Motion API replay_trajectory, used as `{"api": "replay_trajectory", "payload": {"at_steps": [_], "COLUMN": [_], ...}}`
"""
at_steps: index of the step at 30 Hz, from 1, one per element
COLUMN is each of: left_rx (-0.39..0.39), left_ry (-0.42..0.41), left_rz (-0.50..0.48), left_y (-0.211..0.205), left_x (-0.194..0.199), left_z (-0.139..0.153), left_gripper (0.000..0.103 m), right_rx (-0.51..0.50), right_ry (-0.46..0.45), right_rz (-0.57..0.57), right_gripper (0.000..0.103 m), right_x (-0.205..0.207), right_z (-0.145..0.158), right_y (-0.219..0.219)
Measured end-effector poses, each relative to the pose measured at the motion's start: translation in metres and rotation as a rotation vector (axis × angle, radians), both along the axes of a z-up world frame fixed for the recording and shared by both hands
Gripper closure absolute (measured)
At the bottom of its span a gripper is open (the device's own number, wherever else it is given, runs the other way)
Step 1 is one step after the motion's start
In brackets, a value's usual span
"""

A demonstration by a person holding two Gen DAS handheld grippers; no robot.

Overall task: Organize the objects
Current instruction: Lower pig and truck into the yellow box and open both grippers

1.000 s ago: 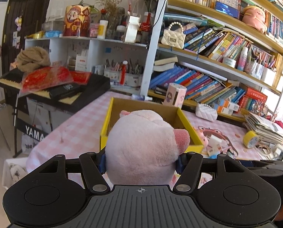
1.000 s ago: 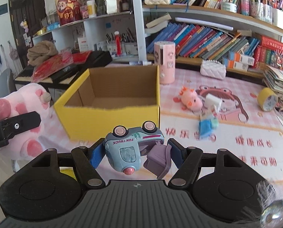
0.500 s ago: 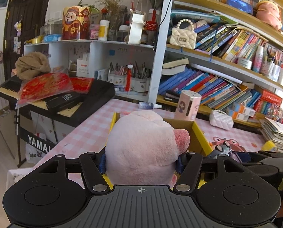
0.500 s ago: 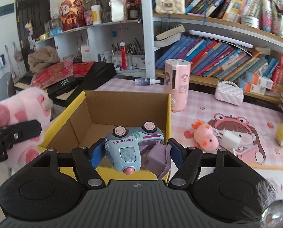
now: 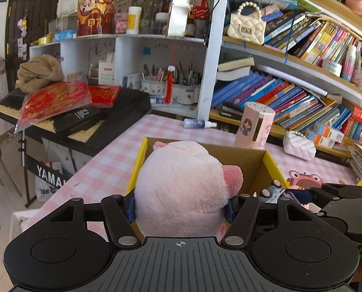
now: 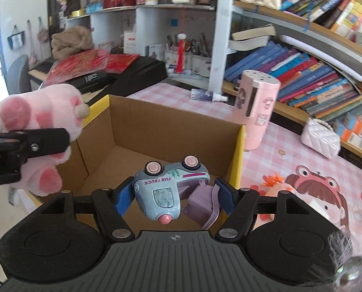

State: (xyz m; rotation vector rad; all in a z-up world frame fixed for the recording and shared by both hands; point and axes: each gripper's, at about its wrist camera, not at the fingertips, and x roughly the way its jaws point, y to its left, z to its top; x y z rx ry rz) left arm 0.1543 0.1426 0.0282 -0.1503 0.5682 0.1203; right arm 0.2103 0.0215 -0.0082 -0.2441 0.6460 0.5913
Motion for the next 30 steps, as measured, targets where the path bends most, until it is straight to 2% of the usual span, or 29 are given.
{"api": "replay_trajectory", "payload": {"at_steps": [11, 20, 27, 30], "left_rx": [0.003, -0.002, -0.002, 0.013], "left_ry": [0.071, 0.115, 0.143, 0.155], "left_rz": [0.015, 0.014, 0.002, -0.013], "left_y": [-0.001, -0.004, -0.011, -0.017], "left_x": [0.028, 0.046, 0.058, 0.063], "left_z": [-0.019, -0.032, -0.041, -0.044], "left_gripper": [0.04, 0.04, 0.04, 0.04], "right_rx": [-0.093, -0.205, -0.253, -0.279], "right_ry": [0.097, 0.071, 0.057, 0.054], "right_rz": [0.093, 0.19, 0.199, 0.244], "right_gripper": [0.035, 0.035, 0.035, 0.035], "right_x": [0.029, 0.037, 0.052, 0.056], "right_z": [-0.02, -0.029, -0.031, -0.033], "right_y": [0.016, 0.025, 0.015, 0.013]}}
